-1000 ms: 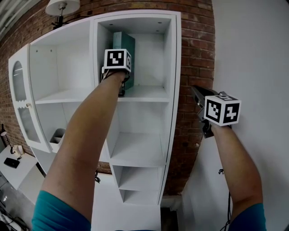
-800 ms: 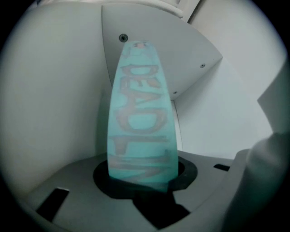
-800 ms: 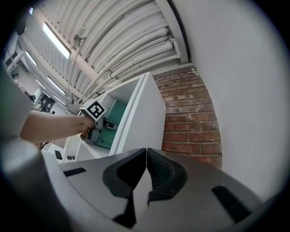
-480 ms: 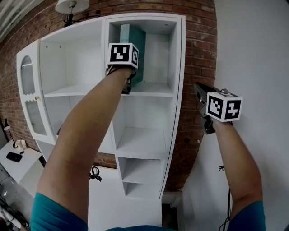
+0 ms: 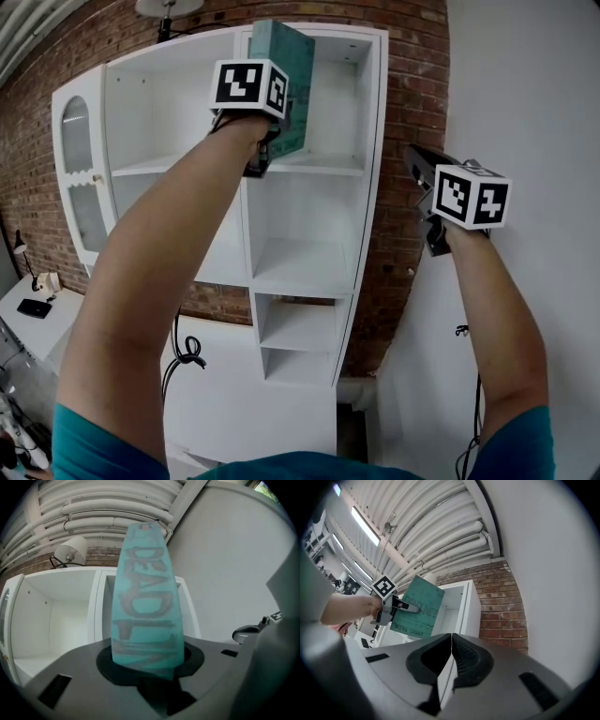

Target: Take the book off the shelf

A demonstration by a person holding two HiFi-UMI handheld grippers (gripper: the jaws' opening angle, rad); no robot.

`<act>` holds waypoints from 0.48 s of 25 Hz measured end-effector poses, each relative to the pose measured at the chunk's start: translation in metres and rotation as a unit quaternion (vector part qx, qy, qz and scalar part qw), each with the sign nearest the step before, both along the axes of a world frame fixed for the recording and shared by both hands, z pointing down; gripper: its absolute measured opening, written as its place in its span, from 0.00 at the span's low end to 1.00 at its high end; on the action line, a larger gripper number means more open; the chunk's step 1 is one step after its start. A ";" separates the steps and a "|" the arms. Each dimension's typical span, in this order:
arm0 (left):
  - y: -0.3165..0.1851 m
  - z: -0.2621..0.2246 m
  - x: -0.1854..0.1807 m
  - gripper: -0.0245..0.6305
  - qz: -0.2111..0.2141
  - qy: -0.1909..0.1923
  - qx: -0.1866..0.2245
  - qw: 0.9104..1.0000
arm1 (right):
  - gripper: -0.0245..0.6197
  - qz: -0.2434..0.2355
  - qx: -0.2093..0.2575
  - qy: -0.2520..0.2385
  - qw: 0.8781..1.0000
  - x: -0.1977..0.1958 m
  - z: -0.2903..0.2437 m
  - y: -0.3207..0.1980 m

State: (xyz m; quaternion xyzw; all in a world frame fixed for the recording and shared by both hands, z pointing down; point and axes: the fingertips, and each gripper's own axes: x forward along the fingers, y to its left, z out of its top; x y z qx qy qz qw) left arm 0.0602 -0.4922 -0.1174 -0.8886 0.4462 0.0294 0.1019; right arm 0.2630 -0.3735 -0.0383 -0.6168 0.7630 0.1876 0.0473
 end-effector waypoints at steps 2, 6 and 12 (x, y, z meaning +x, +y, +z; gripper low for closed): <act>0.019 0.002 -0.008 0.29 0.006 0.000 0.001 1.000 | 0.07 -0.006 -0.001 0.000 1.000 -0.008 0.000 0.010; 0.054 0.005 -0.027 0.29 0.015 0.001 0.006 1.000 | 0.07 -0.017 -0.005 0.000 1.000 -0.022 0.003 0.027; 0.100 0.021 -0.058 0.29 0.026 -0.004 0.015 1.000 | 0.07 -0.026 0.007 -0.001 1.000 -0.039 0.004 0.055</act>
